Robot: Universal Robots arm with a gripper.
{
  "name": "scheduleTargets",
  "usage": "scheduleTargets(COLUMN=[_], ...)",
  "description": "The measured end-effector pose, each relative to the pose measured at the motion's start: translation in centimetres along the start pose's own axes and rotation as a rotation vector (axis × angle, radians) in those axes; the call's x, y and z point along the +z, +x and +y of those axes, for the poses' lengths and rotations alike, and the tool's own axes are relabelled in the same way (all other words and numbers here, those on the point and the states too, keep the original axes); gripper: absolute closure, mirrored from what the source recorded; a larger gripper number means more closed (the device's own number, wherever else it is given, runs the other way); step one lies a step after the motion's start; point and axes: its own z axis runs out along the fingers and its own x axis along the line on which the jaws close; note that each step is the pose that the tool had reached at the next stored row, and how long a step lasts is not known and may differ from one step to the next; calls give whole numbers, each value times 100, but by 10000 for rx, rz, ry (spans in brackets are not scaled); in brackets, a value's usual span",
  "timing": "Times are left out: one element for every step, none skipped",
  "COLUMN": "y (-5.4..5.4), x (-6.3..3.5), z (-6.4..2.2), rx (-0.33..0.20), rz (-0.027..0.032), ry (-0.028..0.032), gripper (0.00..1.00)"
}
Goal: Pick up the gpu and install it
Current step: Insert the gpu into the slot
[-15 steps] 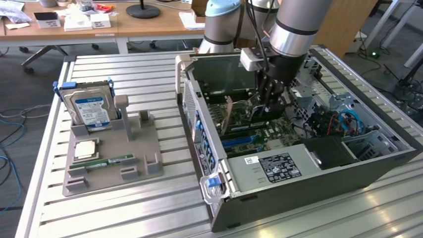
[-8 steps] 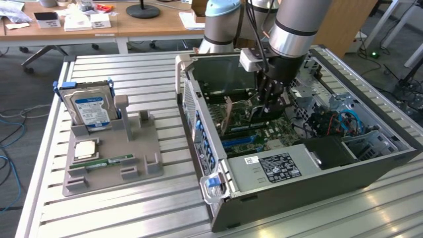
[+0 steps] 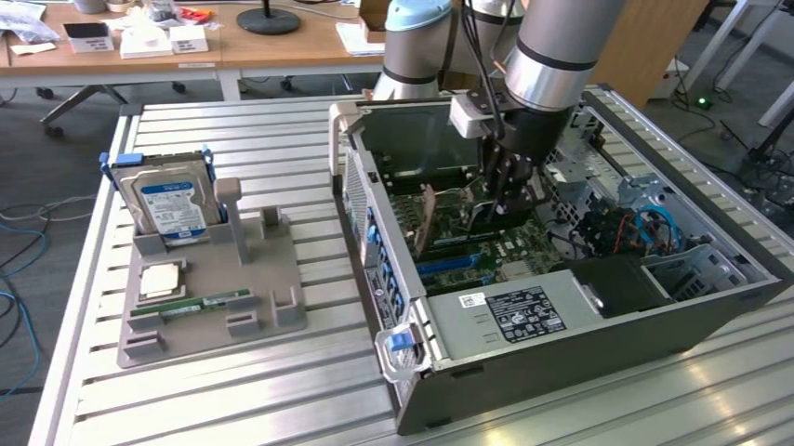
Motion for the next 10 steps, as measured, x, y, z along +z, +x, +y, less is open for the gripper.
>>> scheduleTargets(y=[1,2,3,4,4,5,5,5,5,5], x=[2,4,5,6,8,10,14,19,28,38], z=[5,10,16,21,25,29,33,36,40,44], rx=[2,2,1,1,1,1,2,2,1,1], rz=[0,2,2,2,3,3,2,1,2,2], ry=[1,0,-1,0,-1,-1,0,0,0,0], gripper=[74,74,74,74,74,74,74,74,74,74])
